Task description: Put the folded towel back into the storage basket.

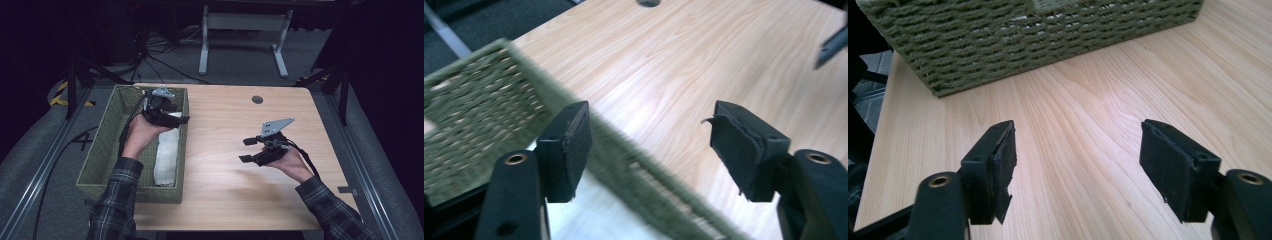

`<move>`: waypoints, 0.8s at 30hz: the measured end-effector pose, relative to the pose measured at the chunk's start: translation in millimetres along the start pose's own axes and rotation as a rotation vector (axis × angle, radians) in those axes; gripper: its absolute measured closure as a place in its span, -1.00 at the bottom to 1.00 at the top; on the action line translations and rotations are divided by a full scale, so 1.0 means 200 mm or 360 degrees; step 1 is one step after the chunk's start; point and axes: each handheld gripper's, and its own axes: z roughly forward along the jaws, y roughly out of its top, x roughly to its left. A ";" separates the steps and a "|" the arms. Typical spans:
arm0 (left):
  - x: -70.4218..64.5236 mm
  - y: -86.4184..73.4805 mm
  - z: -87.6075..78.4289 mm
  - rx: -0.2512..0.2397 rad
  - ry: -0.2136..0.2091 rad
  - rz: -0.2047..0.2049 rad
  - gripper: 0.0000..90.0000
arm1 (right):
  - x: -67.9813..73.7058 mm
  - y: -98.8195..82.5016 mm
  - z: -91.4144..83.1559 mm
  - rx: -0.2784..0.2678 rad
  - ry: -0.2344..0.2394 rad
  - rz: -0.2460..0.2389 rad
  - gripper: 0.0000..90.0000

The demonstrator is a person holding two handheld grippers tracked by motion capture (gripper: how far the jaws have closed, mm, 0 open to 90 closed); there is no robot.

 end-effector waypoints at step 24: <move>-0.63 -0.03 0.25 0.0095 -0.0134 0.0139 -0.49 | 0.04 -0.36 -0.22 0.0102 -0.0140 0.0052 -0.42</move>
